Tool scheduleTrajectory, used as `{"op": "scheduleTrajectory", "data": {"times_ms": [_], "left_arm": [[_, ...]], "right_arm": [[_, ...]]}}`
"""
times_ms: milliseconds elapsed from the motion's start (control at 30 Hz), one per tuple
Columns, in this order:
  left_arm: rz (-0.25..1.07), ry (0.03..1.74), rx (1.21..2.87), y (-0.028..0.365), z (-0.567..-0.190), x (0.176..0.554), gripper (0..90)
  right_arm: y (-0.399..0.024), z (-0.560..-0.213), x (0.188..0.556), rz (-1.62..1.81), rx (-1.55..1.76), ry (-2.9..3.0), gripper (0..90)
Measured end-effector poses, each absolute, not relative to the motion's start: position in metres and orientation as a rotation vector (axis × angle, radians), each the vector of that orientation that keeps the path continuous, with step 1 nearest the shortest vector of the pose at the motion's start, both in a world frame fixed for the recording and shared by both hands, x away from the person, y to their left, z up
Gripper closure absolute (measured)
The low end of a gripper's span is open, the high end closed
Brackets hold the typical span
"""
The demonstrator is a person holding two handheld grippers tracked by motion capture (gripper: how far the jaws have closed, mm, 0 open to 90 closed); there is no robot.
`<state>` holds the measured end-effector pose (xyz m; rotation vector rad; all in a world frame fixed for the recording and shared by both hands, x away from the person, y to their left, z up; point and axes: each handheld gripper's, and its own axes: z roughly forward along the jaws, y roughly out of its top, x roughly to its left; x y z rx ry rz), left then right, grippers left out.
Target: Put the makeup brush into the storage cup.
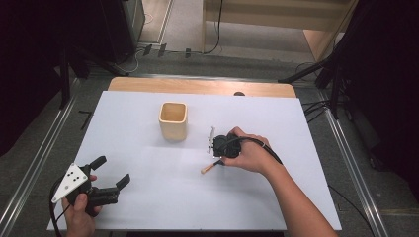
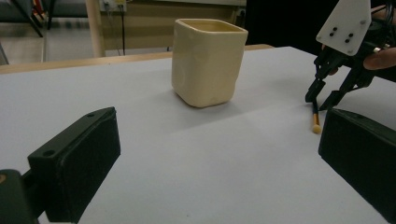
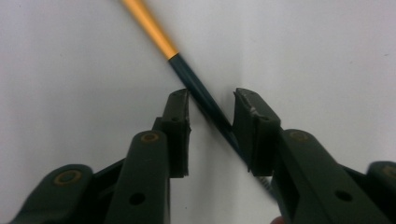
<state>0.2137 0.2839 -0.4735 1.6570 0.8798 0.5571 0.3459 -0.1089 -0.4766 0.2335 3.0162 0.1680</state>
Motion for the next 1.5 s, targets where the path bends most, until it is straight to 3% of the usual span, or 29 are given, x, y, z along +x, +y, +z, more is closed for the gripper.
{"op": "scheduleTrajectory", "data": {"times_ms": [333,667,1500], "left_arm": [[0.55,0.873,1.673,0.28,-0.474,0.214,0.0],[0.539,0.895,1.678,0.264,-0.478,0.215,0.0],[0.498,0.888,1.738,0.228,-0.472,0.233,0.0]], "right_arm": [[-0.106,-0.479,0.349,0.141,0.301,3.078,84.1],[-0.107,-0.478,0.351,0.153,0.476,3.071,84.5],[-0.146,-0.464,0.315,0.749,0.711,2.792,84.5]]}}
